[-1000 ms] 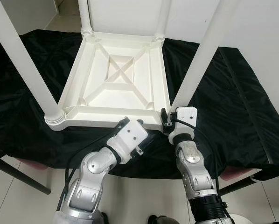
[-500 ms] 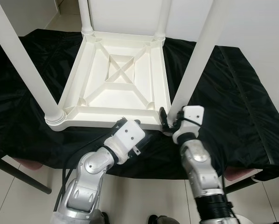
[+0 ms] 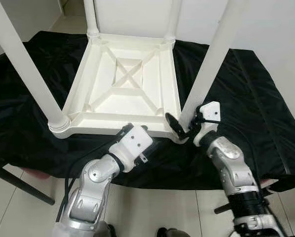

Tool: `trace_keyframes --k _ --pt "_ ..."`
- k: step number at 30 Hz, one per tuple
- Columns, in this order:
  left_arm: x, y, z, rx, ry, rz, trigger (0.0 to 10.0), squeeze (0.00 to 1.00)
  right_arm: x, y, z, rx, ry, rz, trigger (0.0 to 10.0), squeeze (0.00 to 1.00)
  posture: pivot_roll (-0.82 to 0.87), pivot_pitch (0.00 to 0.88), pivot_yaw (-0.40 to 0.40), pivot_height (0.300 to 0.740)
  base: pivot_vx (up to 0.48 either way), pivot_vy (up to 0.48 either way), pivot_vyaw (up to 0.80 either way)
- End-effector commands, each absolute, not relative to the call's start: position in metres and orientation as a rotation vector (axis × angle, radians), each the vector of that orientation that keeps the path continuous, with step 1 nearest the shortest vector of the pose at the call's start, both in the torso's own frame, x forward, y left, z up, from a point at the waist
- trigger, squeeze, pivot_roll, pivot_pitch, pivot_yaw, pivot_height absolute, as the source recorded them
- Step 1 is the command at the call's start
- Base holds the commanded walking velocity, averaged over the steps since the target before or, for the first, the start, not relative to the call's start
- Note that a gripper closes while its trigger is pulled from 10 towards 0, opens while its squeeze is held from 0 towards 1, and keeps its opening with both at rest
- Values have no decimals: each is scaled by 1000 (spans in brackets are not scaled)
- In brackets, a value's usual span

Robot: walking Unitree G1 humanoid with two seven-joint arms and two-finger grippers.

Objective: Building children table

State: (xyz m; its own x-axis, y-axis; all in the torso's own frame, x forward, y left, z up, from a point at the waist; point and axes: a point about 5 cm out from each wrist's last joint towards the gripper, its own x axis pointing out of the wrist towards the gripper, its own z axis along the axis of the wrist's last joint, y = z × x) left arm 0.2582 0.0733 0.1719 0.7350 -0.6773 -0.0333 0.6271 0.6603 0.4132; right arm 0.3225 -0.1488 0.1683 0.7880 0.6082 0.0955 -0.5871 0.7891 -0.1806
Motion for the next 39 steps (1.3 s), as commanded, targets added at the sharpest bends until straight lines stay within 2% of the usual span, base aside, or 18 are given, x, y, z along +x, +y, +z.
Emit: trace_keyframes --k 1,2,18,19,20,26,29,39 --pt "260 73 172 402 -135 -688 10000 0 325 -147 165 -181 -130 720 9804 0 -101 118 2 740 0 0 0" --pt "260 73 172 401 -136 -688 10000 0 327 -150 163 -194 -109 744 0 0 -102 123 3 740 0 0 0" --pt "262 76 173 413 -136 -671 10000 0 333 -159 156 -225 -48 842 0 0 -79 117 -13 740 0 0 0" --pt "262 76 173 413 -137 -673 10000 0 333 -160 155 -227 -52 832 2392 0 -79 112 -13 740 0 0 0" --pt "262 75 173 414 -138 -677 10000 0 333 -160 155 -218 -57 824 10000 0 -76 107 -13 740 0 0 0" --pt "260 73 172 415 -137 -686 10000 0 333 -160 154 -196 -60 747 10000 0 -81 102 -11 740 0 0 0" --pt "261 72 171 412 -137 -690 10000 0 330 -147 149 -152 -79 553 10000 0 -87 96 -11 740 0 0 0" --pt "259 70 170 408 -135 -706 10000 0 316 -121 148 -27 -106 363 10000 0 -98 92 -10 740 0 0 0"
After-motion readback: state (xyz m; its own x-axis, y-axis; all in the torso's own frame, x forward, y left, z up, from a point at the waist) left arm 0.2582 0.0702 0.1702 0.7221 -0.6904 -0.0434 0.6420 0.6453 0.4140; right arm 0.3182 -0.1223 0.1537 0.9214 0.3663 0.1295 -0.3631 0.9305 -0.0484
